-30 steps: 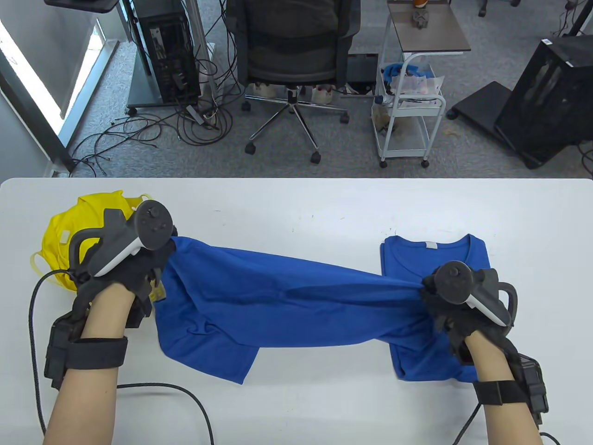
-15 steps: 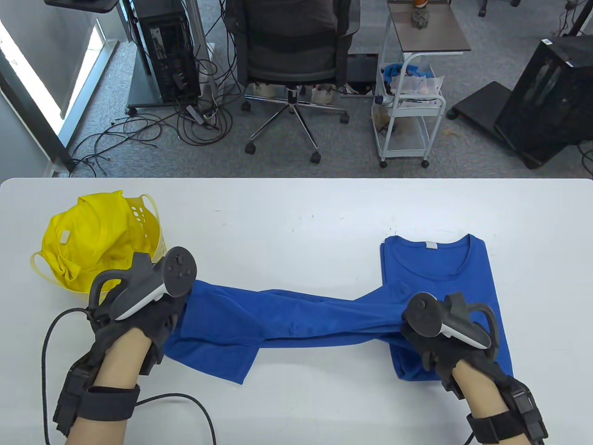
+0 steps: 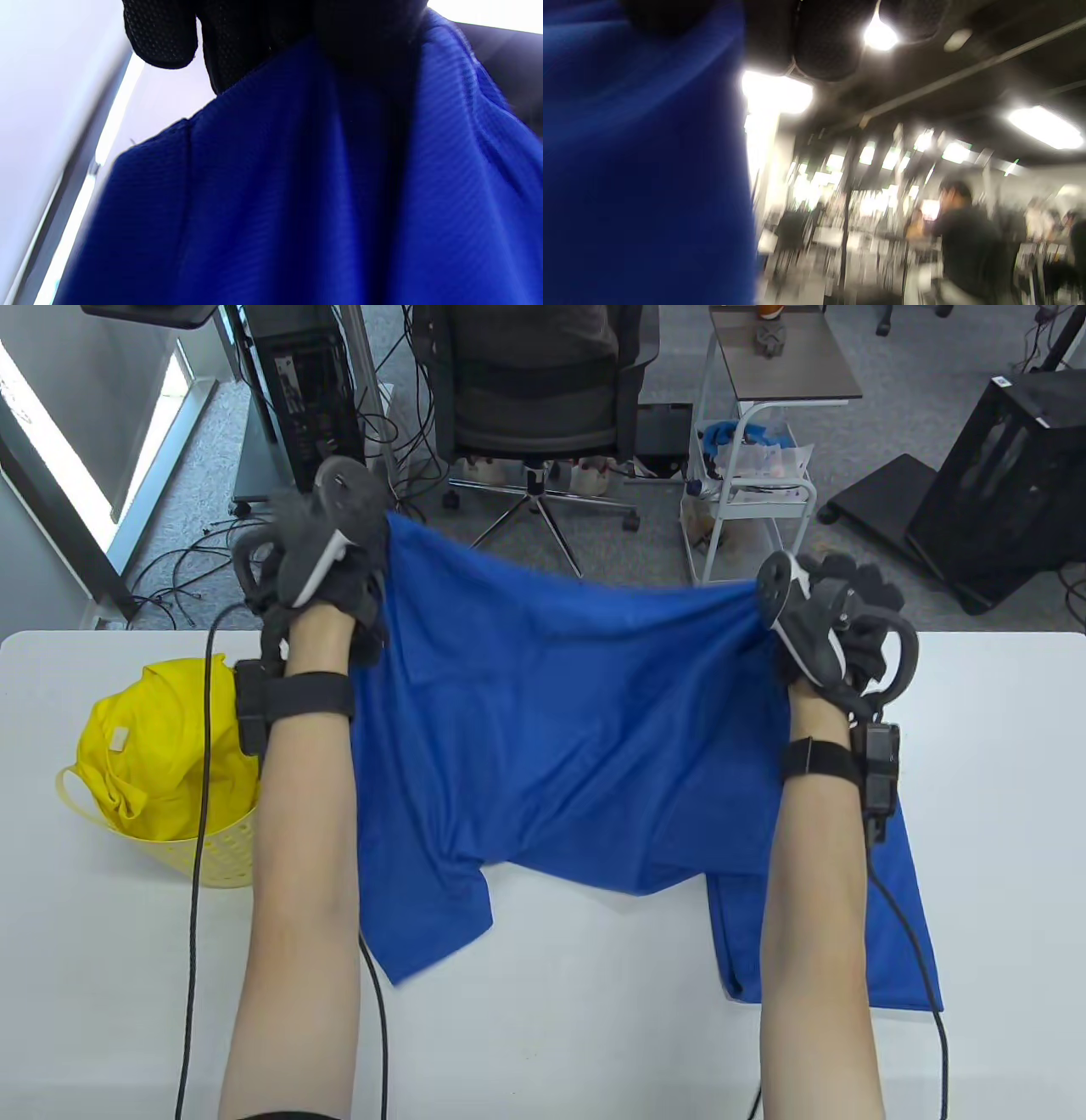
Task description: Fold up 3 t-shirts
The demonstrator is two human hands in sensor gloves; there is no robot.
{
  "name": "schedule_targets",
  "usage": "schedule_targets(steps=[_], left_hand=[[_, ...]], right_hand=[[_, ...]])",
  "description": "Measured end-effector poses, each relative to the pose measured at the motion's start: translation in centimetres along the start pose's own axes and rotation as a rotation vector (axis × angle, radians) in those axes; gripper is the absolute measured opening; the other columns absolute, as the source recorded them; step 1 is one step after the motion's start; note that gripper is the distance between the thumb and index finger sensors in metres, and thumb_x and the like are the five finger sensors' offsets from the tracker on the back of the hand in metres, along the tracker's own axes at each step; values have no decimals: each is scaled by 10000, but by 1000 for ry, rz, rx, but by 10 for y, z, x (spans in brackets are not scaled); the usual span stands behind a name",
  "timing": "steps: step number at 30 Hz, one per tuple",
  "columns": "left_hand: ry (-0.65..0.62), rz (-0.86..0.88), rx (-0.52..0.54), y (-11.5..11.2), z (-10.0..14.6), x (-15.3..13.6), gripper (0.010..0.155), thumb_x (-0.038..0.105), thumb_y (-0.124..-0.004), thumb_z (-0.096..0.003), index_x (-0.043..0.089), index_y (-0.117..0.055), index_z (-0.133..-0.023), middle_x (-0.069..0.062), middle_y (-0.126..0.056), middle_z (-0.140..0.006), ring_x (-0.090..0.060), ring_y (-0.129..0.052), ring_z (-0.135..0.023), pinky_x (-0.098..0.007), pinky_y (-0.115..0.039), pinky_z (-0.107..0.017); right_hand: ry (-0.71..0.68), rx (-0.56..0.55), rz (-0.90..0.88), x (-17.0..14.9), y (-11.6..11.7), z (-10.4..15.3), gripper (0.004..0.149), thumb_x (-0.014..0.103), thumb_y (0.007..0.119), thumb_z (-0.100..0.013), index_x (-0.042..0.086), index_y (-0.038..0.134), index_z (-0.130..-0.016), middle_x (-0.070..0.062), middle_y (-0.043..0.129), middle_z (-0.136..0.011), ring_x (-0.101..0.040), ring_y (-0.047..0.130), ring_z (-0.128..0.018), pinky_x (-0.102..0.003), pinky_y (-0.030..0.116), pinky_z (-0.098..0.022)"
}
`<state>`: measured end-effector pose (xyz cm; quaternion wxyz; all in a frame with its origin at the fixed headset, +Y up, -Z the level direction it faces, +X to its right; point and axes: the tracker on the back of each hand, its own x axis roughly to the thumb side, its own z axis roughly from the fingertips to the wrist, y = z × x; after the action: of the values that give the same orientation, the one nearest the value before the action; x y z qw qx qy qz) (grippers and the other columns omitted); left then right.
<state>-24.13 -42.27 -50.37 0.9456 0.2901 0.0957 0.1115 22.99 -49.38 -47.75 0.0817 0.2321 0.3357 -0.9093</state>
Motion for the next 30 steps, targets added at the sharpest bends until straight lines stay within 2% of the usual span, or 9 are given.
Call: schedule_targets(steps=[4, 9, 12, 17, 22, 24, 26, 28, 30], left_hand=[[-5, 12, -10, 46, 5, -28, 416, 453, -712, -418, 464, -778, -829, 136, -880, -855, -178, -794, -893, -467, -680, -720], [-154, -151, -166, 30, 73, -46, 405, 443, -752, -410, 454, -821, -809, 128, -907, -845, -189, -779, -910, -482, -666, -728], [-300, -309, -233, 7, 140, -52, 403, 446, -780, -393, 459, -844, -790, 136, -933, -827, -177, -793, -898, -476, -674, -725], [-551, -563, -283, -59, 267, -66, 405, 457, -809, -370, 477, -852, -772, 169, -946, -815, -140, -813, -884, -455, -696, -720], [-561, -650, -545, -132, 341, -99, 415, 445, -815, -366, 488, -840, -778, 180, -942, -824, -137, -827, -873, -460, -703, -711], [-498, -742, -729, -145, 351, -109, 409, 367, -802, -408, 478, -812, -802, 172, -903, -878, -144, -797, -903, -474, -684, -723], [-457, -735, -772, -137, 349, -115, 482, 260, -746, -451, 492, -711, -872, 167, -826, -940, -140, -771, -919, -475, -665, -735], [-447, -652, -657, -127, 341, -120, 434, 272, -735, -443, 473, -788, -824, 151, -871, -900, -143, -821, -873, -469, -703, -703], [-404, -551, -641, -124, 337, -123, 457, 388, -723, -441, 456, -726, -893, 124, -837, -938, -166, -798, -892, -474, -695, -704]], right_hand=[[-5, 16, -131, -39, -27, -12, 386, 418, 712, -404, 429, 721, -789, 45, 756, -888, -266, 786, -834, -626, 543, -706], [-276, 253, -69, -77, -23, 32, 388, 433, 739, -386, 452, 759, -773, 38, 772, -919, -308, 763, -892, -676, 505, -712], [-373, 452, 45, -102, -9, 84, 393, 418, 750, -389, 445, 760, -782, 35, 754, -939, -326, 734, -918, -688, 479, -718], [-520, 538, 113, -133, 25, 180, 416, 353, 767, -405, 375, 738, -819, 36, 735, -951, -320, 739, -918, -676, 506, -711], [-631, 639, 169, -142, 63, 252, 423, 318, 788, -406, 388, 725, -818, 35, 718, -962, -320, 732, -921, -671, 508, -708], [-640, 645, 156, -144, 70, 264, 418, 331, 790, -404, 393, 728, -813, 33, 722, -959, -319, 733, -919, -669, 509, -708], [-630, 650, 114, -147, 75, 268, 425, 364, 789, -401, 387, 724, -821, 21, 707, -970, -328, 719, -924, -675, 497, -709], [-602, 658, 55, -152, 81, 271, 454, 384, 795, -399, 374, 709, -844, 4, 678, -993, -343, 697, -932, -680, 478, -712], [-575, 694, 6, -157, 87, 273, 506, 409, 809, -395, 358, 684, -883, -17, 643, -1022, -364, 671, -941, -690, 463, -709]])
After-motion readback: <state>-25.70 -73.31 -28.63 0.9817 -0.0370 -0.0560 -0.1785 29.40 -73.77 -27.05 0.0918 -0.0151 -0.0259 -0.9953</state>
